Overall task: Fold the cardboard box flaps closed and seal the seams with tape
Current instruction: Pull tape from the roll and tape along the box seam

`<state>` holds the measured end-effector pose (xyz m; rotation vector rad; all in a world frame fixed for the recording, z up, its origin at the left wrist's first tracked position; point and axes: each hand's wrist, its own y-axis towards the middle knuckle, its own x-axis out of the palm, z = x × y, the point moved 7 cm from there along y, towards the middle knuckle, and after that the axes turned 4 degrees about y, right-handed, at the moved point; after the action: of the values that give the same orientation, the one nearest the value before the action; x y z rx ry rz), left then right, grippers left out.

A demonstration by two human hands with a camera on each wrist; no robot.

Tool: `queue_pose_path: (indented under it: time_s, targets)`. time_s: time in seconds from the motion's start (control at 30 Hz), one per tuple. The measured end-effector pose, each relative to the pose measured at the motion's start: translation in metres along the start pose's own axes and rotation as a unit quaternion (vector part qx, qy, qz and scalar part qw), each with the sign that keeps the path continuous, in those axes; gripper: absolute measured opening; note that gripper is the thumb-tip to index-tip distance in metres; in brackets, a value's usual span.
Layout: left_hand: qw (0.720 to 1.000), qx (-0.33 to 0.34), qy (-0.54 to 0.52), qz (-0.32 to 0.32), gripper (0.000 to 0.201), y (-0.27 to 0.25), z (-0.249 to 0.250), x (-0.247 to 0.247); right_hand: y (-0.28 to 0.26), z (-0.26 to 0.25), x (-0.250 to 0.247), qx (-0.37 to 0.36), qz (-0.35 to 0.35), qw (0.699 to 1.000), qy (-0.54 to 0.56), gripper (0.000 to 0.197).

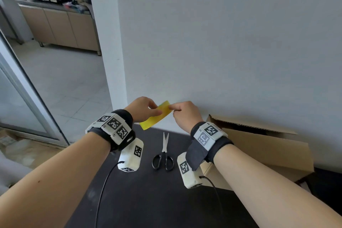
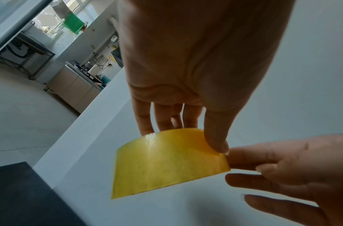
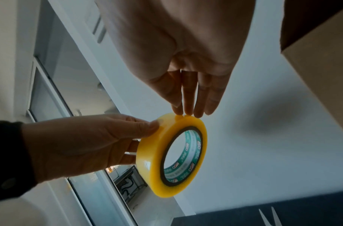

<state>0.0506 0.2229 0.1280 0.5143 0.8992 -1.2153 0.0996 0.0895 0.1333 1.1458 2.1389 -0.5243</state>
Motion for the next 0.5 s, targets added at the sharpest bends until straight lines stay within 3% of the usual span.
queue_pose_path:
  time_s: [0.3,0.4,0.5]
  targets:
    - [1.0,0.0,-0.023,0.021,0.032,-0.013,0.035,-0.015,-0.023,-0.015,-0.033,-0.043,0.023,0.999,-0.01,0.047]
    - [0.999,-0.01,-0.043,0.001,0.027,-0.016,0.039,-0.018,-0.03,-0.018,-0.044,-0.053,0.041,0.998,-0.005,0.049]
    - [0.991,0.005,-0.117,-0.066,0.014,-0.02,0.047,-0.017,-0.031,-0.017,-0.054,-0.063,0.035,0.996,-0.047,0.064]
